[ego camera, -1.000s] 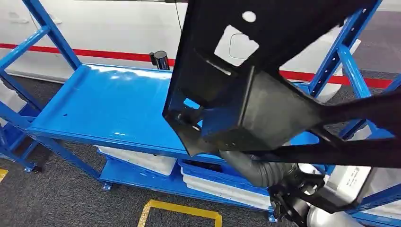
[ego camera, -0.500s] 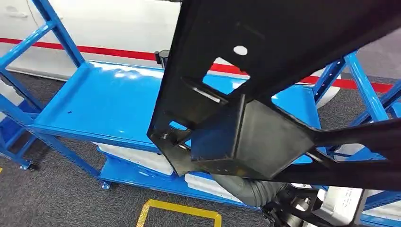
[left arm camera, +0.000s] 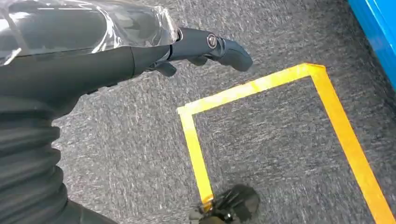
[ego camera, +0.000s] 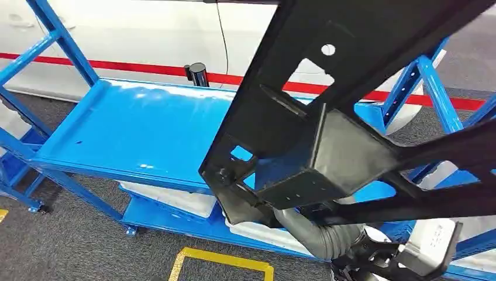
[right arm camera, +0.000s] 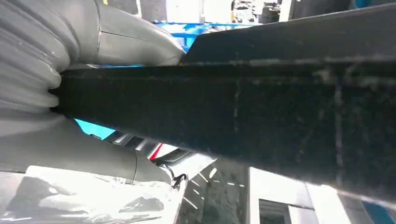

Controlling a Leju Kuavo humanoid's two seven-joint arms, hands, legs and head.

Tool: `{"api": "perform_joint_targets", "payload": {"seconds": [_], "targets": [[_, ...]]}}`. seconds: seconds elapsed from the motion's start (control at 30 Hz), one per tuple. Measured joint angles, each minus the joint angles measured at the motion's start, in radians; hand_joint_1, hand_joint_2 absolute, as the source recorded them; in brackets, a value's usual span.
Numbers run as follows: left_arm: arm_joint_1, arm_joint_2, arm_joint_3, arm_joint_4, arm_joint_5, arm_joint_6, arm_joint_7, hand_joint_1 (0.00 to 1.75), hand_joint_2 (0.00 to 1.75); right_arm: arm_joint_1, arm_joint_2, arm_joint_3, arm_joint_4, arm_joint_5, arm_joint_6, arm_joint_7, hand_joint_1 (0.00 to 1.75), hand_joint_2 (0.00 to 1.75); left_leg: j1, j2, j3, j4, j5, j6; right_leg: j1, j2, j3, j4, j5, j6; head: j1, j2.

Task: Take the parts from the cabinet and place them on the table.

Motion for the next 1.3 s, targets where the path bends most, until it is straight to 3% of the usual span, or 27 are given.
{"api": "perform_joint_targets", "payload": {"seconds": [0.07,0.1,0.13,0.17,0.23,0.27,0.3,0.43,0.47,0.5,0.53,0.6,0.63,0.67,0.7,0.8,0.83,0.97,1.0,1.03,1.13,1.17,1.2,1.27,1.3], "targets": [[0.003,0.000,-0.001,0.000,0.003,0.000,0.000,0.00,1.75,0.003,0.000,0.000,-0.001,0.002,0.000,0.000,1.75,1.75,0.000,0.000,-0.072,0.160,-0.070,-0.005,0.001,0.000,-0.004,0.001,0.001,-0.001,-0.001,0.000],[0.006,0.000,-0.001,0.000,0.008,0.000,0.000,0.00,1.75,0.005,0.001,0.000,-0.001,0.002,-0.001,-0.001,1.75,1.75,0.001,0.000,-0.101,0.222,-0.084,-0.006,0.002,0.000,-0.005,0.001,0.001,-0.002,-0.001,0.000],[0.009,0.000,-0.001,0.000,0.011,-0.001,0.002,0.00,1.75,0.005,0.002,0.000,-0.001,0.001,-0.001,-0.004,1.75,1.75,0.001,0.000,-0.103,0.226,-0.075,-0.007,0.002,0.000,-0.005,0.001,0.001,-0.002,-0.001,0.000],[0.010,0.000,-0.002,0.000,0.017,-0.001,0.003,0.00,1.75,0.004,0.003,-0.001,-0.001,-0.001,-0.001,-0.009,1.75,1.75,0.000,0.000,-0.082,0.184,-0.048,-0.006,0.002,0.000,-0.004,0.001,0.002,-0.002,-0.001,0.000],[0.009,0.000,-0.001,0.000,0.029,-0.001,0.003,0.00,1.75,-0.006,0.007,-0.001,-0.001,-0.007,0.000,-0.017,1.75,1.75,0.000,0.000,0.014,-0.007,0.041,0.002,0.002,0.000,0.000,0.001,0.002,-0.001,-0.001,0.000],[0.008,0.001,-0.001,0.000,0.033,-0.001,0.002,0.00,1.75,-0.012,0.011,-0.001,-0.001,-0.010,0.001,-0.020,1.75,1.75,-0.002,0.000,0.057,-0.094,0.068,0.009,0.002,0.000,0.001,0.000,0.003,0.000,-0.001,0.000],[0.007,0.002,-0.001,0.000,0.037,-0.001,0.000,0.00,1.75,-0.018,0.013,-0.001,0.000,-0.011,0.003,-0.023,1.75,1.75,-0.011,0.000,0.062,-0.116,0.064,0.012,0.010,0.000,-0.002,0.004,0.002,0.006,-0.001,0.000],[0.012,0.002,-0.001,0.000,0.050,-0.001,-0.007,0.00,1.75,-0.037,0.022,-0.001,0.007,-0.021,0.003,-0.026,1.75,1.75,-0.015,-0.001,0.054,-0.113,0.071,0.023,0.004,0.000,-0.003,-0.002,0.010,0.022,0.000,0.000],[0.011,0.002,-0.001,0.000,0.051,-0.001,-0.007,0.00,1.75,-0.043,0.025,-0.001,0.009,-0.022,0.003,-0.027,1.75,1.75,-0.009,-0.001,0.055,-0.122,0.079,0.033,0.008,0.001,-0.004,-0.001,0.010,0.028,0.000,0.000],[0.010,0.002,-0.001,0.000,0.052,-0.001,-0.008,0.00,1.75,-0.045,0.026,-0.001,0.010,-0.023,0.002,-0.028,1.75,1.75,-0.006,0.000,0.059,-0.125,0.086,0.038,0.002,0.000,-0.011,0.016,-0.007,0.031,-0.001,0.000],[0.009,0.002,-0.001,0.000,0.052,-0.002,-0.008,0.00,1.75,-0.048,0.026,-0.001,0.010,-0.024,0.002,-0.029,1.75,1.75,-0.004,0.001,0.057,-0.125,0.087,0.043,0.004,0.000,-0.031,0.065,-0.046,0.033,0.002,0.000],[0.011,0.002,0.000,0.000,0.054,-0.004,-0.008,0.00,1.75,-0.048,0.027,-0.001,0.014,-0.026,-0.001,-0.029,1.75,1.75,-0.005,0.001,0.053,-0.125,0.089,0.047,0.001,0.000,-0.101,0.232,-0.131,0.037,0.004,0.000],[0.012,0.002,0.000,0.000,0.054,-0.004,-0.008,0.00,1.75,-0.048,0.028,-0.001,0.017,-0.027,-0.002,-0.029,1.75,1.75,-0.005,0.001,0.051,-0.124,0.090,0.047,0.000,0.000,-0.131,0.304,-0.156,0.041,0.004,0.000],[0.013,0.002,-0.001,0.000,0.054,-0.004,-0.008,0.00,1.75,-0.048,0.029,-0.001,0.021,-0.031,-0.003,-0.029,1.75,1.75,-0.005,0.001,0.050,-0.124,0.091,0.047,-0.001,0.000,-0.137,0.325,-0.156,0.043,0.004,0.000],[0.014,0.002,-0.001,0.000,0.055,-0.004,-0.008,0.00,1.75,-0.048,0.029,-0.001,0.023,-0.034,-0.005,-0.029,1.75,1.75,-0.005,0.001,0.050,-0.124,0.091,0.046,-0.001,0.000,-0.121,0.302,-0.138,0.043,0.004,0.000],[0.014,0.000,-0.001,0.000,0.061,-0.005,-0.008,0.00,1.75,-0.049,0.029,-0.005,0.024,-0.043,-0.018,-0.029,1.75,1.75,-0.004,0.000,0.052,-0.119,0.091,0.042,-0.004,-0.001,0.025,0.036,-0.022,0.039,0.005,0.000],[0.013,0.000,0.000,0.000,0.063,-0.005,-0.009,0.00,1.75,-0.049,0.029,-0.005,0.024,-0.045,-0.022,-0.029,1.75,1.75,-0.013,0.003,0.049,-0.114,0.088,0.035,0.001,-0.002,0.038,-0.002,-0.033,0.037,0.005,0.000],[0.016,0.000,-0.001,0.000,0.063,-0.005,-0.010,0.00,1.75,-0.048,0.027,-0.010,0.024,-0.057,-0.032,-0.029,1.75,1.75,-0.009,0.012,0.041,-0.116,0.094,0.015,0.003,0.011,0.025,-0.003,-0.019,0.012,0.003,0.000],[0.017,0.000,-0.001,0.000,0.063,-0.005,-0.010,0.00,1.75,-0.049,0.028,-0.014,0.023,-0.059,-0.032,-0.029,1.75,1.75,-0.006,0.011,0.033,-0.104,0.079,0.010,-0.002,0.011,0.025,-0.007,-0.014,0.005,0.004,0.000],[0.016,-0.003,-0.001,0.000,0.063,-0.006,-0.010,0.00,1.75,-0.049,0.028,-0.017,0.023,-0.060,-0.034,-0.031,1.75,1.75,-0.005,0.010,0.018,-0.067,0.049,0.006,-0.002,0.013,0.024,-0.007,-0.012,0.002,0.000,0.000],[0.020,-0.003,-0.001,0.000,0.068,-0.006,-0.009,0.00,1.75,-0.045,0.027,-0.022,0.024,-0.064,-0.038,-0.033,1.75,1.75,-0.002,0.010,-0.094,0.195,-0.073,-0.005,0.001,0.023,0.013,-0.006,-0.007,-0.004,-0.002,0.000],[0.023,-0.003,-0.001,0.000,0.069,-0.006,-0.009,0.00,1.75,-0.042,0.027,-0.023,0.024,-0.066,-0.039,-0.034,1.75,1.75,-0.002,0.010,-0.109,0.230,-0.076,-0.004,0.001,0.030,0.011,-0.006,-0.005,-0.004,-0.002,0.000],[0.027,-0.003,-0.001,0.000,0.070,-0.006,-0.010,0.00,1.75,-0.039,0.027,-0.023,0.024,-0.068,-0.039,-0.035,1.75,1.75,-0.002,0.010,-0.098,0.210,-0.058,-0.004,0.001,0.037,0.010,-0.005,-0.003,-0.003,-0.002,0.000],[0.029,-0.003,-0.001,0.000,0.072,-0.006,-0.010,0.00,1.75,-0.038,0.027,-0.026,0.024,-0.071,-0.043,-0.038,1.75,1.75,-0.002,0.000,-0.016,0.055,0.021,0.000,0.001,0.056,0.010,-0.005,-0.001,0.001,-0.002,0.000],[0.029,-0.003,-0.001,0.000,0.074,-0.006,-0.010,0.00,1.75,-0.038,0.027,-0.029,0.023,-0.074,-0.043,-0.040,1.75,1.75,-0.001,-0.030,0.036,-0.050,0.065,0.005,0.000,0.066,0.011,-0.005,0.002,0.004,-0.002,0.000]]}}
